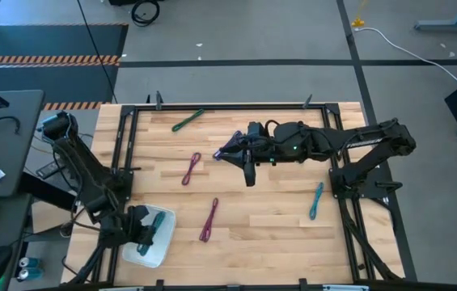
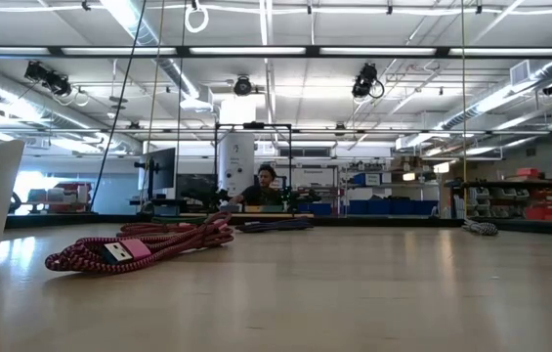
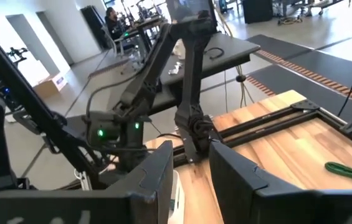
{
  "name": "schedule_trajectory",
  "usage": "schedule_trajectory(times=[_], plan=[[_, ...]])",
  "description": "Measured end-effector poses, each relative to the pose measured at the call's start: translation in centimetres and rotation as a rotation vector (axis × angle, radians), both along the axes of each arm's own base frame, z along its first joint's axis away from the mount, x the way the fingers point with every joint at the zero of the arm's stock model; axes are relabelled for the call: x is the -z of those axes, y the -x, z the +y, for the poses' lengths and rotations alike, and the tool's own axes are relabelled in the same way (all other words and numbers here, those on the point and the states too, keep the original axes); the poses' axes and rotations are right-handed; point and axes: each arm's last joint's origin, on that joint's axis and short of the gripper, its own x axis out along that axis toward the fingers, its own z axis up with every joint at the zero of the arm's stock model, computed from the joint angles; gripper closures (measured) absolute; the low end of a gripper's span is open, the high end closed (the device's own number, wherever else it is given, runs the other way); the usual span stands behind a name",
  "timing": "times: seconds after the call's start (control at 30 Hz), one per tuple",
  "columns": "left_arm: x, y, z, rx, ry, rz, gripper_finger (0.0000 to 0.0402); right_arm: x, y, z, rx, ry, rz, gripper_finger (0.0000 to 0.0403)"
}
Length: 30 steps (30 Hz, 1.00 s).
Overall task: Pick and place USB-C Cables
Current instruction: Put the bottom blue charger cable into the white bin, then put the blue charger cable into the white bin
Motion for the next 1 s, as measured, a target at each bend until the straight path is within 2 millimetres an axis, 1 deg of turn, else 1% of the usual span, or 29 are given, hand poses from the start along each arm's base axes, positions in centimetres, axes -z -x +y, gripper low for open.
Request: schedule_trajectory(times=[0.17,0.37,0.53,0.63,0.73,0.8,0.9,1.0], plan=[[1.1,-0.5,0.9,-0.052,-0.005,0.012,0.0335,0.1,-0.1,-0.4,0.008,0.003,0.007,0.0293],[1.3,-1.2,1.5,-0.099,-0.004,0.014,0.0303,0.1,-0.1,-0.6,0.014,0.010,0.008,0.0293],[1.1,-1.6,1.5,-0.112,0.016,-0.002,0.0245,0.1,-0.1,-0.6,0.013,0.011,0.010,0.0293],[0.5,-1.8,1.2,-0.103,0.073,-0.048,0.0205,0.1,0.2,-0.6,-0.011,0.004,0.028,0.0293],[-1.0,-1.9,0.8,-0.096,0.163,-0.136,0.0178,-0.1,1.2,-0.7,-0.011,-0.054,0.067,0.0294],[-2.6,-2.1,0.8,-0.113,0.179,-0.219,0.0171,-0.3,2.3,-0.8,-0.002,-0.101,0.106,0.0294],[-6.0,-2.5,0.9,-0.110,0.159,-0.395,0.0173,-0.4,4.2,-0.9,0.020,-0.174,0.191,0.0295],[-9.3,-2.7,1.5,-0.084,0.040,-0.589,0.0184,0.0,6.2,-0.6,0.037,-0.264,0.310,0.0298]])
